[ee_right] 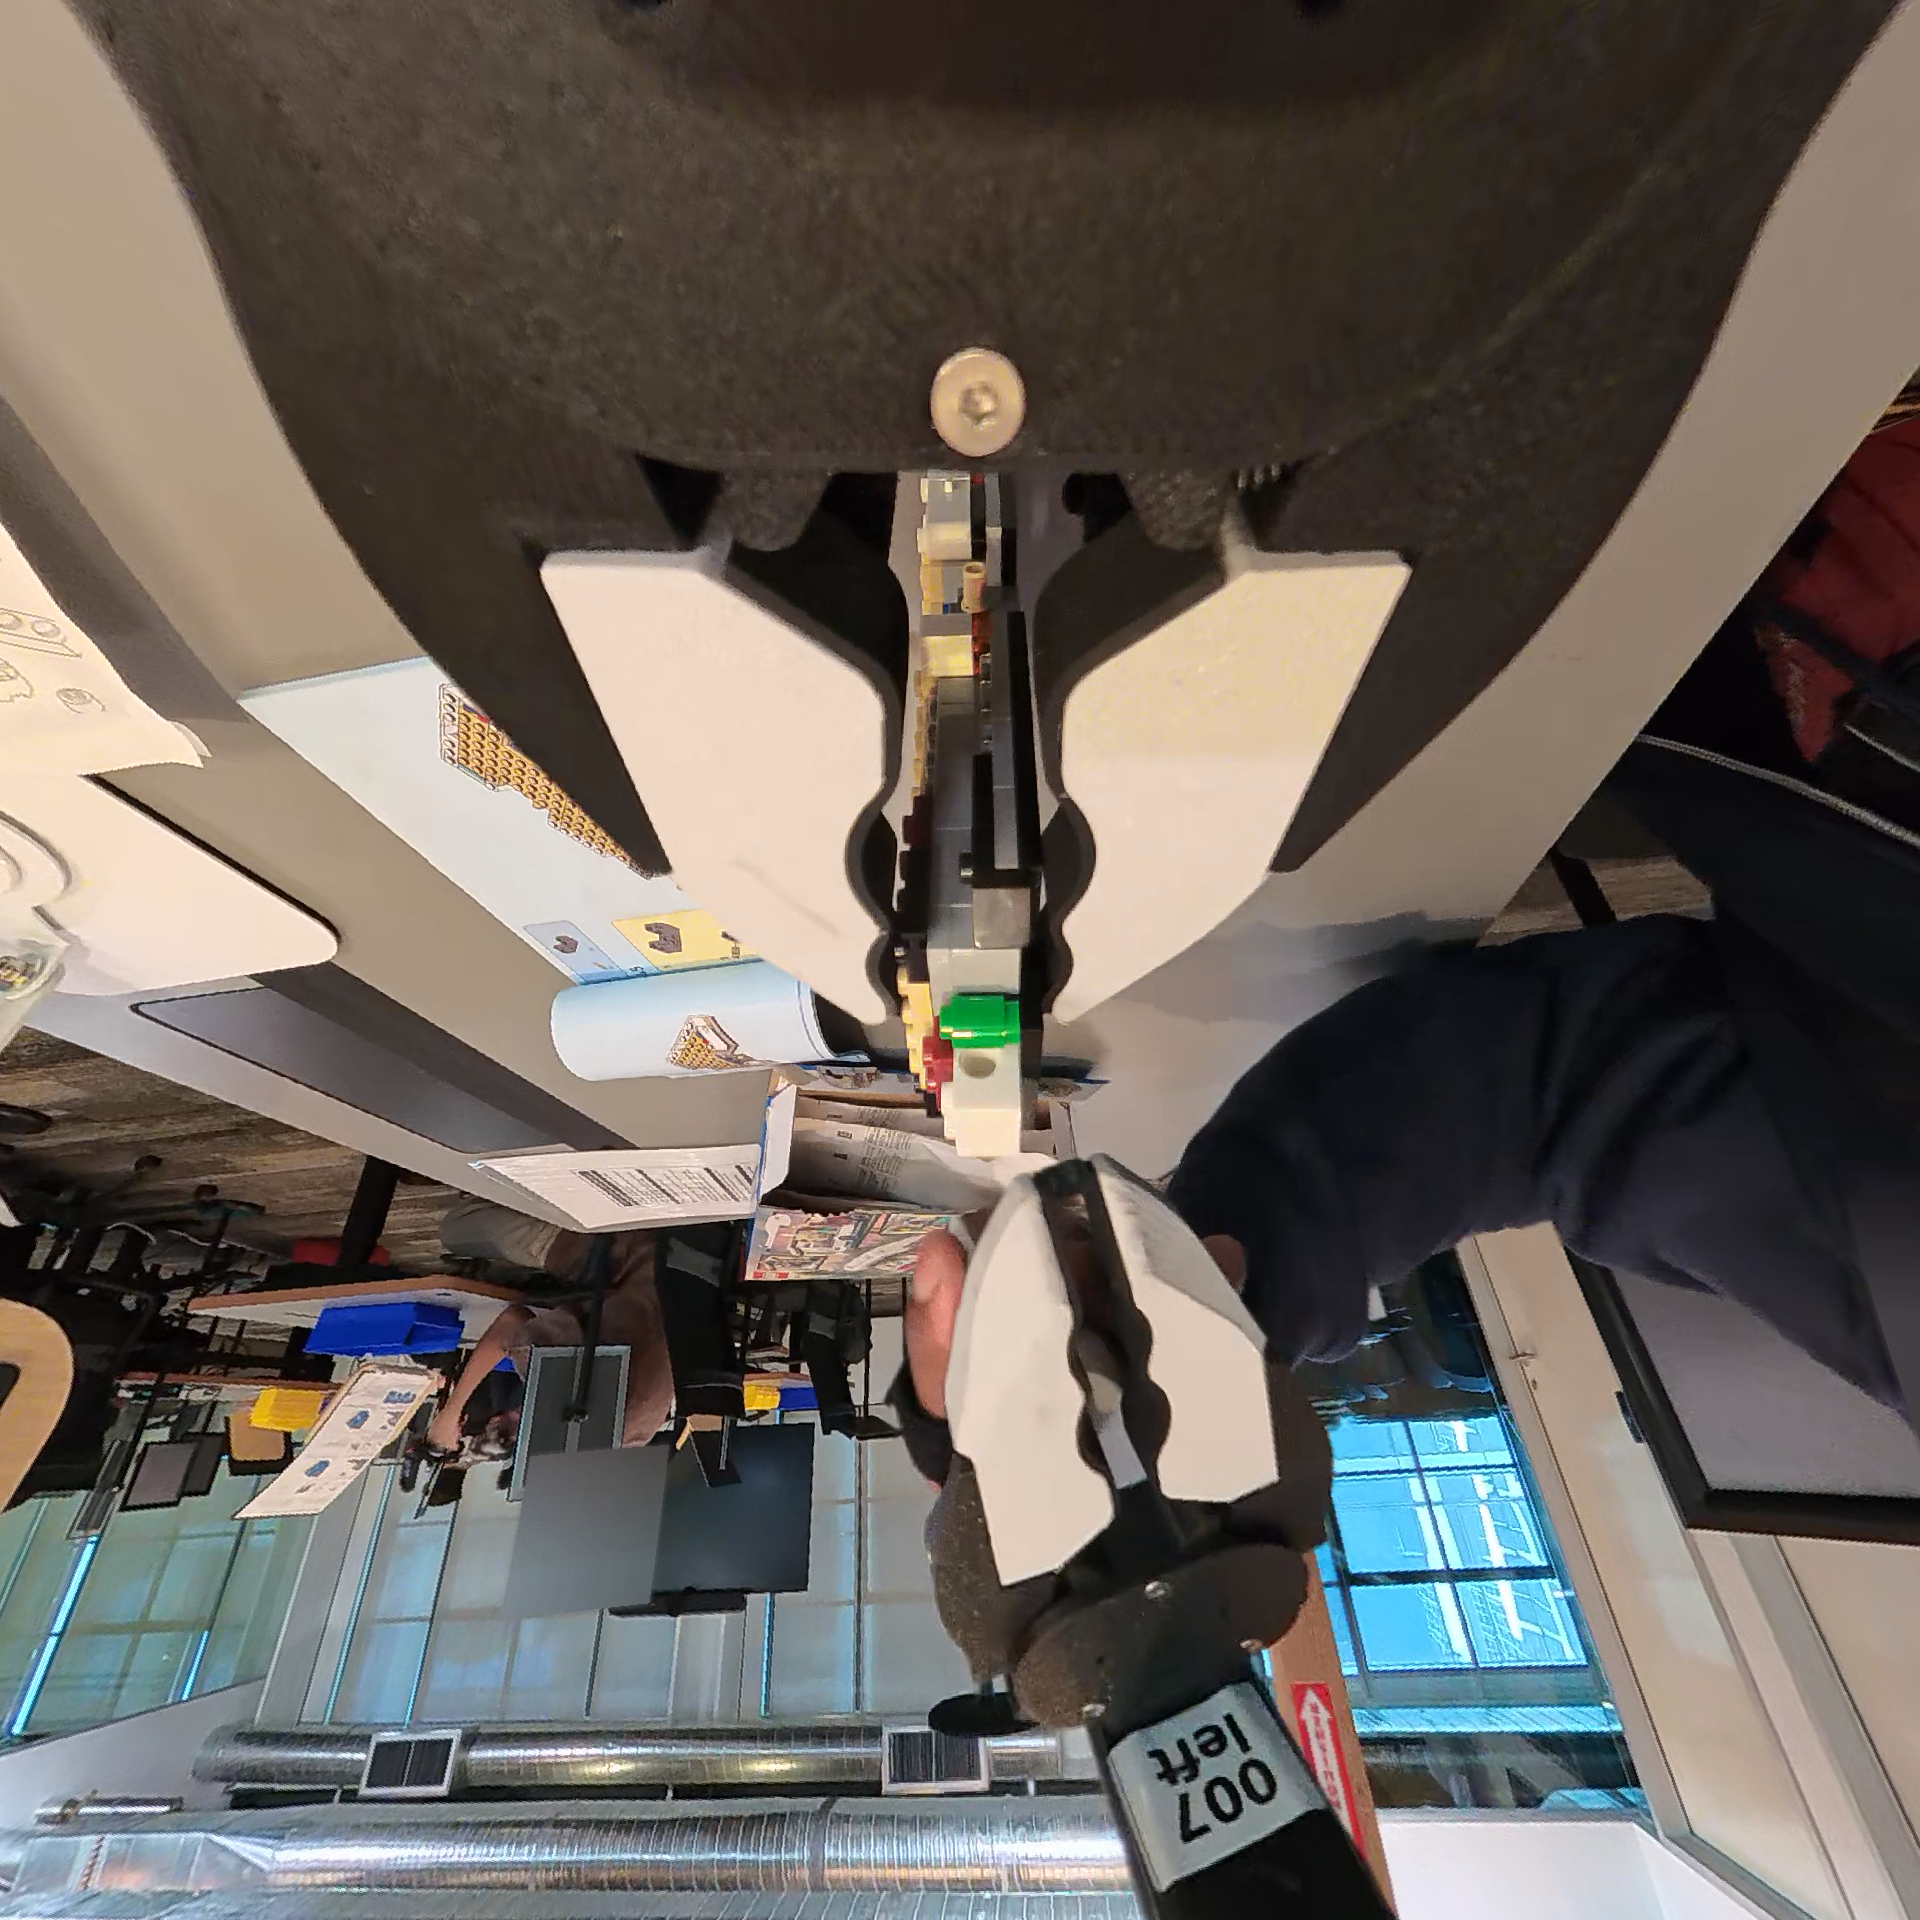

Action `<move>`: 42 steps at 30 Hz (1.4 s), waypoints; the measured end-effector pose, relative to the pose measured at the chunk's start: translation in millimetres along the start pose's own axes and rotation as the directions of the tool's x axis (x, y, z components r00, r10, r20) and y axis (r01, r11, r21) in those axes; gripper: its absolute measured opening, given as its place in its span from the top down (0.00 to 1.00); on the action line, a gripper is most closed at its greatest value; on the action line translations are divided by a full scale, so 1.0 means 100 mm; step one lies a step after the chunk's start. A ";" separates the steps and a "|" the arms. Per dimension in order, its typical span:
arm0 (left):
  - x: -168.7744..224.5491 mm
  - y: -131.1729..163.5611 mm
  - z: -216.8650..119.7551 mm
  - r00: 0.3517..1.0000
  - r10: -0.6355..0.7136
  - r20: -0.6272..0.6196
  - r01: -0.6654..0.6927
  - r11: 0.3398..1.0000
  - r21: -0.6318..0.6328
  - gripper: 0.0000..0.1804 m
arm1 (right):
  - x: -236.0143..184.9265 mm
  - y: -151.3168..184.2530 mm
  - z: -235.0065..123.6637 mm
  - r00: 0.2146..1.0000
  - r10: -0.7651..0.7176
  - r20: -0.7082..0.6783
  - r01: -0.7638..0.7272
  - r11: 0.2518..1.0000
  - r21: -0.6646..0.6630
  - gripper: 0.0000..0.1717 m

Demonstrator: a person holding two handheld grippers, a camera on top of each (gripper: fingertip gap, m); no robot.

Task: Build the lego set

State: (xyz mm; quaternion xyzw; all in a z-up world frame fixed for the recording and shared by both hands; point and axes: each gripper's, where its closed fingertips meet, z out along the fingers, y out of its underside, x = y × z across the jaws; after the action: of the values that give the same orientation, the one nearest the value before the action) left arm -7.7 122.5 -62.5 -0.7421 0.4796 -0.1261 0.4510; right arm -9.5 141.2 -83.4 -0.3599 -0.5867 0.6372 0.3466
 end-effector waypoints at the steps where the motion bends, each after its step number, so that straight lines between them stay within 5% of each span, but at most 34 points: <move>1: 0.00 0.00 0.01 1.000 0.000 -0.009 0.000 1.000 -0.002 0.96 | 0.00 -0.01 0.00 1.000 0.002 0.001 -0.002 1.000 0.005 0.87; 42: 0.02 0.11 0.09 0.993 -0.077 -0.089 0.076 0.997 -0.011 0.96 | -0.07 -0.01 0.03 0.999 0.000 0.033 -0.001 0.999 0.034 0.87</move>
State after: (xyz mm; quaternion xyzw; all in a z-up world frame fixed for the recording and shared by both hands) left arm -7.2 124.6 -76.6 -0.7552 0.4710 -0.1743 0.4214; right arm -8.6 133.7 -81.8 -0.3434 -0.5814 0.6531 0.3429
